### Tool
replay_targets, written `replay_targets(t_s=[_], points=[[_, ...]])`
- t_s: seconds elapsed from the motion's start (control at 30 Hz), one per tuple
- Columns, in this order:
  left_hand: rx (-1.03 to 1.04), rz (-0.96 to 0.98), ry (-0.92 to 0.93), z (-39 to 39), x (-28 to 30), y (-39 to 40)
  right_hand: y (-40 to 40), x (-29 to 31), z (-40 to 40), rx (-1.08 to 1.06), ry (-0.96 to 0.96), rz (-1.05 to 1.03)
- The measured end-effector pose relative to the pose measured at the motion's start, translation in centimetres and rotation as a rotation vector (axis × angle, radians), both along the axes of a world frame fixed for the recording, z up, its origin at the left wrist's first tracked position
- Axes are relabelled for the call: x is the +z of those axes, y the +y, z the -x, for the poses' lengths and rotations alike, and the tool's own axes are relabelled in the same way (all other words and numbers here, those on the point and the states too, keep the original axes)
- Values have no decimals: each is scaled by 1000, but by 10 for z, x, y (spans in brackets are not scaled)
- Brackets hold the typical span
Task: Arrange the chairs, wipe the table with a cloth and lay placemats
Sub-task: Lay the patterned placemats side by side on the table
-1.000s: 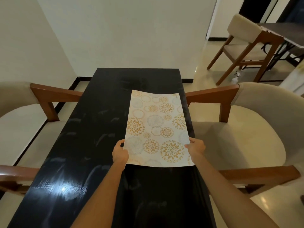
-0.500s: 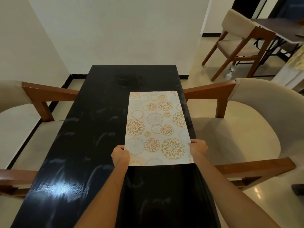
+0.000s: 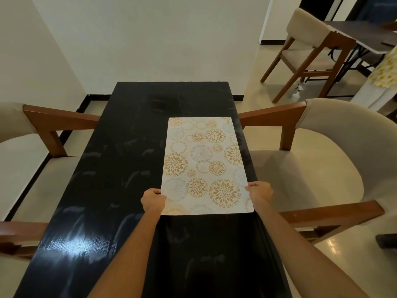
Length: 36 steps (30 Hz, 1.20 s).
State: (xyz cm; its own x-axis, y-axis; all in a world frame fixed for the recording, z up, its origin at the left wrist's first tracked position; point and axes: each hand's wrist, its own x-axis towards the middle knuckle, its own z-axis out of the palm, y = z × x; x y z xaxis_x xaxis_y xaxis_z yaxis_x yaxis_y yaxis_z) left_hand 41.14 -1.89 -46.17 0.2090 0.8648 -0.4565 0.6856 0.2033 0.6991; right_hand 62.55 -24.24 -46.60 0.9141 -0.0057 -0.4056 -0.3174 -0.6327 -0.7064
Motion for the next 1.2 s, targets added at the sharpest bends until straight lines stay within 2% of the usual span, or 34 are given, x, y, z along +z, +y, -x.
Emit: replay_targets(t_s=[0.77, 0.9, 1.03, 1.2], points=[[42, -24, 56, -1, -5, 2, 11, 5, 1, 2, -39, 218], [-45, -88, 169, -8, 1, 1, 14, 6, 5, 38, -83, 239], [-202, -272, 277, -14, 2, -3, 15, 9, 7, 62, -105, 187], [-264, -342, 242, -13, 4, -11, 21, 11, 16, 52, -159, 101]])
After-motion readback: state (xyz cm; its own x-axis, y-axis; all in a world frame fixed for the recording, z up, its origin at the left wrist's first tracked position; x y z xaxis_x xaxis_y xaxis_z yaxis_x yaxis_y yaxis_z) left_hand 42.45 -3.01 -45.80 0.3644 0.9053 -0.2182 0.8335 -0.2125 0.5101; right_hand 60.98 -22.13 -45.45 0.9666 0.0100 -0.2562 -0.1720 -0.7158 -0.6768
